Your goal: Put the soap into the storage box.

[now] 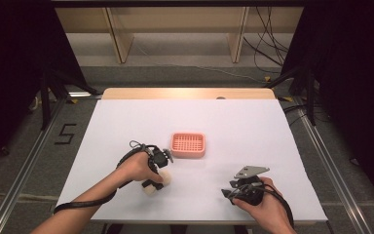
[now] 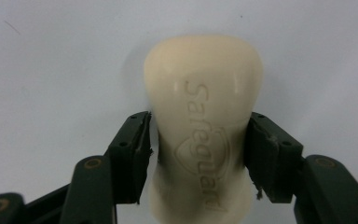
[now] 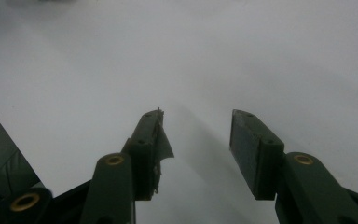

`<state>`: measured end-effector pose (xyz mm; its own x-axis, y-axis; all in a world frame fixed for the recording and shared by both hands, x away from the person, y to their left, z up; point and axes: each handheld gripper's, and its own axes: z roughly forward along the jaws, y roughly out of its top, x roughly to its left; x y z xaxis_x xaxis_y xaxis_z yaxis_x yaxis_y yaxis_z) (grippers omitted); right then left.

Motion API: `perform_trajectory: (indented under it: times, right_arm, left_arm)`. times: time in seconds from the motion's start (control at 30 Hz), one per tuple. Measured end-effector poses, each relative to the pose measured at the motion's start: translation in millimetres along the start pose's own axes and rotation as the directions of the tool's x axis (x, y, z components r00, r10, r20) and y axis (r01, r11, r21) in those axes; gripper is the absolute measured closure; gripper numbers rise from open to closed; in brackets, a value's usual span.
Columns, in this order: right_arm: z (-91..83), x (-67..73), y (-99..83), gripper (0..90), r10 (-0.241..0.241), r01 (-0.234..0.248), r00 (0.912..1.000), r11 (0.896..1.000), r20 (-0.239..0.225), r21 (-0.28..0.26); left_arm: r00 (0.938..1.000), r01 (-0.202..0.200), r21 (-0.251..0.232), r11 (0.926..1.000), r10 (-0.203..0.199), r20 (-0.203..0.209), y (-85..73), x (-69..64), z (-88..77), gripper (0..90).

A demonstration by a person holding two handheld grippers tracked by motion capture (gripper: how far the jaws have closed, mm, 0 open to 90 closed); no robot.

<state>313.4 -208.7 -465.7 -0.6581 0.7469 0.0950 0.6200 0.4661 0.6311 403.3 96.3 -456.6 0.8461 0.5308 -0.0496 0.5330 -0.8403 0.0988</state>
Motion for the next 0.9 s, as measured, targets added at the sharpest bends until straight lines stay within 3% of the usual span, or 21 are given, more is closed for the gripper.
perform_trajectory:
  times: [0.43,0.47,0.57,0.9]
  right_arm:
    - [1.0,1.1,-0.5,54.0,0.016,-0.016,0.9999,1.000,-0.006,0.003]
    - [1.3,0.5,-0.6,53.9,0.009,-0.009,0.9999,1.000,-0.006,-0.002]
    - [1.3,0.3,-0.6,53.9,0.009,-0.009,0.9999,1.000,-0.006,-0.001]
    - [2.0,-0.9,-0.9,53.7,0.002,-0.002,0.9999,1.000,-0.013,-0.004]
  left_arm:
    - [0.9999,-0.010,-0.006,0.9999,0.010,0.008,-1.1,-0.2,2.3,49.3]
    - [0.9996,-0.027,0.006,0.9996,0.027,0.004,-1.2,-0.1,1.8,49.3]
    - [0.9998,-0.022,0.009,0.9997,0.022,0.005,-1.3,-1.0,1.6,49.4]
    - [0.9977,-0.068,0.015,0.9975,0.068,0.002,-2.5,-1.2,1.0,49.5]
